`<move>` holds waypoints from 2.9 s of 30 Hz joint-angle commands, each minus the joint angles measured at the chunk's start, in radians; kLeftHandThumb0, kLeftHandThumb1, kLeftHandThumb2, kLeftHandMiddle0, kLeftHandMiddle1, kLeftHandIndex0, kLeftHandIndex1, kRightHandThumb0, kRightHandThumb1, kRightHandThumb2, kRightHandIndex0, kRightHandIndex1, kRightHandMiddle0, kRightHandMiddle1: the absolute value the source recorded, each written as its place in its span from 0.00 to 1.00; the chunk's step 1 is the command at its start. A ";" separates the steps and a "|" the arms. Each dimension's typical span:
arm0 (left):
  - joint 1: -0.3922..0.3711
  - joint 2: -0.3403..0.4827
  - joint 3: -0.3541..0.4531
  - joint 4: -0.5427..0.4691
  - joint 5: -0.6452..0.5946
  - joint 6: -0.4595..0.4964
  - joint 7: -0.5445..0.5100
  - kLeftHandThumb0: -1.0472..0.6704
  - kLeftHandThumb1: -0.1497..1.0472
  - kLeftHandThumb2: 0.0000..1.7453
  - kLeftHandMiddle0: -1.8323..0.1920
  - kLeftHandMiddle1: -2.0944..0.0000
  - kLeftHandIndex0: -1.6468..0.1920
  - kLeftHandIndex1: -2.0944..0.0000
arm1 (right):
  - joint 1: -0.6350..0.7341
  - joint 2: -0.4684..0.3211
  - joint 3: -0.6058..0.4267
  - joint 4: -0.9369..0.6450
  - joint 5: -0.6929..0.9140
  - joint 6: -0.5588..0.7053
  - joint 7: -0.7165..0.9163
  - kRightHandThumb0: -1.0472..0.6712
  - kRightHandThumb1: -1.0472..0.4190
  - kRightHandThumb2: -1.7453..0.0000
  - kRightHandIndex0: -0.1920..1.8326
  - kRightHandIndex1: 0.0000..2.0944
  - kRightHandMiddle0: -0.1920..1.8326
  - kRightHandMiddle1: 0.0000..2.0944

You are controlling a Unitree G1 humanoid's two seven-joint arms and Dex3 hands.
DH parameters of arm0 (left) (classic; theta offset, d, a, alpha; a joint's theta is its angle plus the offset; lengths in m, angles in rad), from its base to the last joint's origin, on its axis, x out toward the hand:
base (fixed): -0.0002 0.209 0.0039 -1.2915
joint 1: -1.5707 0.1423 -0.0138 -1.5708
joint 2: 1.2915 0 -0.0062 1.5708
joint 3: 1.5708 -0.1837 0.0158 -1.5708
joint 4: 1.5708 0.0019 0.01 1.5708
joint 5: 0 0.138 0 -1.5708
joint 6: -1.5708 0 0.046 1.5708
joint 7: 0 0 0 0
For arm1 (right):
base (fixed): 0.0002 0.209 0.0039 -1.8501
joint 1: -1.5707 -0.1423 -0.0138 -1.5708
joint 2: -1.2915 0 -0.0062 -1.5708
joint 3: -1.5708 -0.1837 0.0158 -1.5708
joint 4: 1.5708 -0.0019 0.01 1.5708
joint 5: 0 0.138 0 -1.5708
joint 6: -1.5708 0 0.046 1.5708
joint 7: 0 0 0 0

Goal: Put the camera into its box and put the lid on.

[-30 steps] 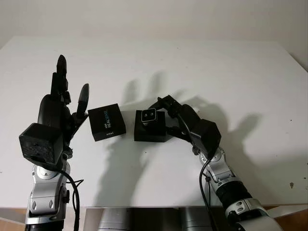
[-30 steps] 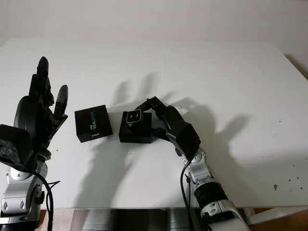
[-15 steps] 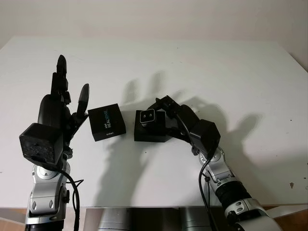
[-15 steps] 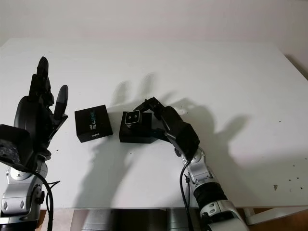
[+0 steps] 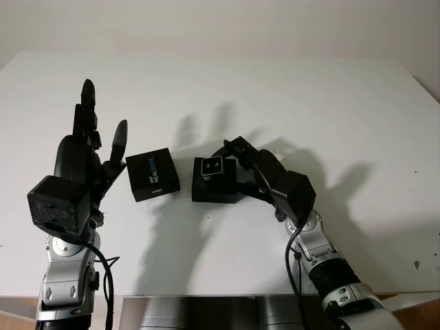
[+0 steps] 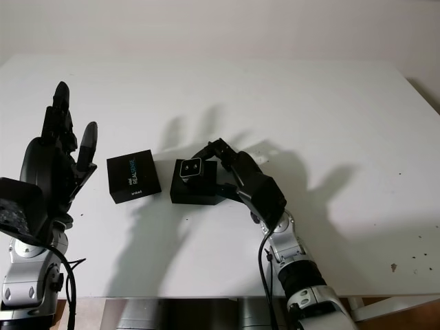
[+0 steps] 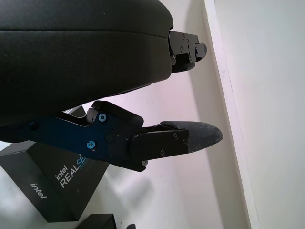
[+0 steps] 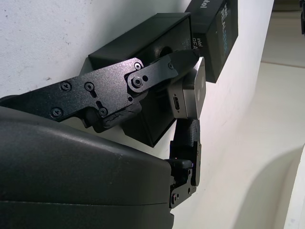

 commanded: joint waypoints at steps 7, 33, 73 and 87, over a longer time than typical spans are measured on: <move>0.007 0.003 0.001 -0.017 -0.004 -0.008 -0.004 0.28 1.00 0.28 0.92 0.98 0.94 0.98 | 0.002 -0.013 -0.008 0.010 0.010 -0.013 0.007 0.34 0.02 0.97 0.18 0.03 0.21 0.75; 0.012 0.000 0.000 -0.030 0.007 0.000 0.009 0.27 1.00 0.27 0.92 0.97 0.93 0.97 | 0.010 -0.005 0.001 0.022 0.031 -0.041 0.071 0.33 0.03 0.97 0.18 0.03 0.21 0.77; 0.023 0.002 0.006 -0.045 -0.010 0.007 0.005 0.29 1.00 0.28 0.92 0.97 0.93 0.97 | 0.003 -0.091 0.132 0.067 -0.251 -0.196 -0.170 0.29 0.03 0.97 0.14 0.02 0.12 0.59; 0.018 0.000 0.005 -0.024 -0.011 -0.016 0.003 0.28 1.00 0.28 0.92 0.97 0.93 0.97 | 0.079 -0.171 0.121 -0.170 -0.258 -0.146 -0.133 0.21 0.05 0.97 0.00 0.00 0.10 0.09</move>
